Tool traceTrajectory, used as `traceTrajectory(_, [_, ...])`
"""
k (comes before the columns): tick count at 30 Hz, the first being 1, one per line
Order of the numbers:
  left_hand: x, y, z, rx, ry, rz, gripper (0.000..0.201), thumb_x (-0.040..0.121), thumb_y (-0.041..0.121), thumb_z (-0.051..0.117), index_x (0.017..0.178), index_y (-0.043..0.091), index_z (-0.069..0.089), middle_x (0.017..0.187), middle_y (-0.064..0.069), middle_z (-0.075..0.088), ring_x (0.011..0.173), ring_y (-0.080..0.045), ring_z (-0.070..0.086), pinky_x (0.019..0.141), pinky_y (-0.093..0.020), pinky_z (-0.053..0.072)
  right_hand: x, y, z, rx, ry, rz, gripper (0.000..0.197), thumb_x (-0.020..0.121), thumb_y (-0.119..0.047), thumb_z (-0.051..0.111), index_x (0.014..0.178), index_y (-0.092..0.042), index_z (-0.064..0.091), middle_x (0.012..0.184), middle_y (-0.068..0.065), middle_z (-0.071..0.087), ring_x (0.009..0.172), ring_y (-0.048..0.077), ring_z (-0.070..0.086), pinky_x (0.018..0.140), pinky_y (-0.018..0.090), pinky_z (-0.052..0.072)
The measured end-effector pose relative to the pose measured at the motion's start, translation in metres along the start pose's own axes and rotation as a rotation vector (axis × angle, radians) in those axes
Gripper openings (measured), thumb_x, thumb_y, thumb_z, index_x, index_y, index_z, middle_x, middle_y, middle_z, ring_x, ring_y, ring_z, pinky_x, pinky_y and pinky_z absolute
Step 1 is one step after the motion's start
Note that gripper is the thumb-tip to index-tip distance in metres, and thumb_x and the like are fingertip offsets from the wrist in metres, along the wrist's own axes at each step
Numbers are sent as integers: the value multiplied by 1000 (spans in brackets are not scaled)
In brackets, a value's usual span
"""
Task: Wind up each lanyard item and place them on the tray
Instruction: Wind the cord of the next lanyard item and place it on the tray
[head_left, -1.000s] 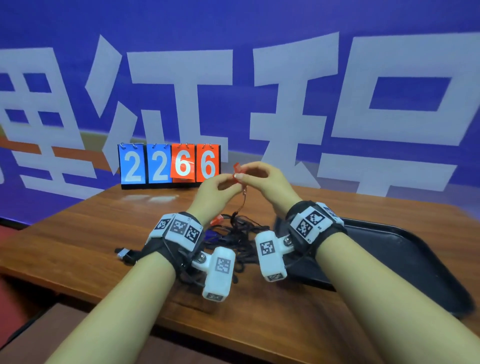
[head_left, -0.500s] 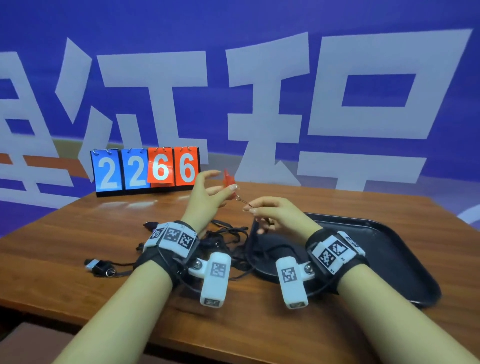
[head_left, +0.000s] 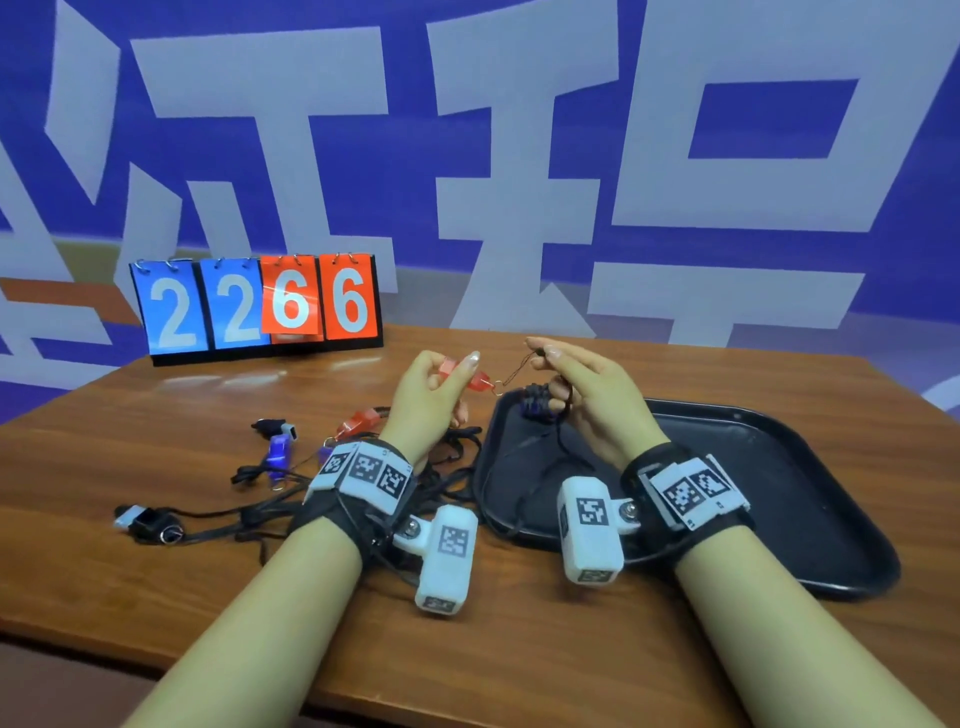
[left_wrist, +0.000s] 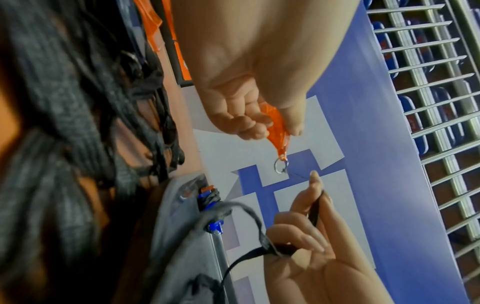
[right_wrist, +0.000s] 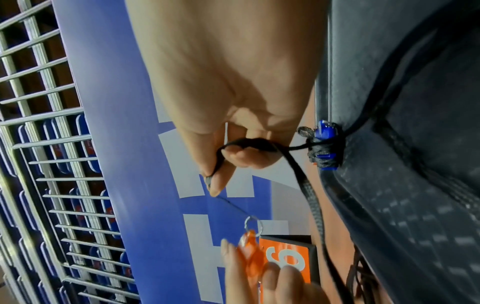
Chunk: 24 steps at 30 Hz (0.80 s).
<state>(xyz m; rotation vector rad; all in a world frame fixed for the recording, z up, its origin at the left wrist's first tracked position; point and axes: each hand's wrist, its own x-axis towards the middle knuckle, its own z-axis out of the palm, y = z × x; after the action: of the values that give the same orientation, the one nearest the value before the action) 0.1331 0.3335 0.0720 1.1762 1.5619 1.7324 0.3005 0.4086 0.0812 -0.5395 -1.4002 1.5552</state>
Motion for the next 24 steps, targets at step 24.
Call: traceTrajectory(24, [-19, -6, 3, -380, -249, -233, 28, 99, 21, 58, 120, 5, 68, 100, -10, 70, 78, -13, 69, 72, -23, 57, -14, 5, 7, -332, -52, -98, 16, 91, -15, 67, 103, -8, 75, 99, 4, 75, 84, 7, 65, 70, 17, 47])
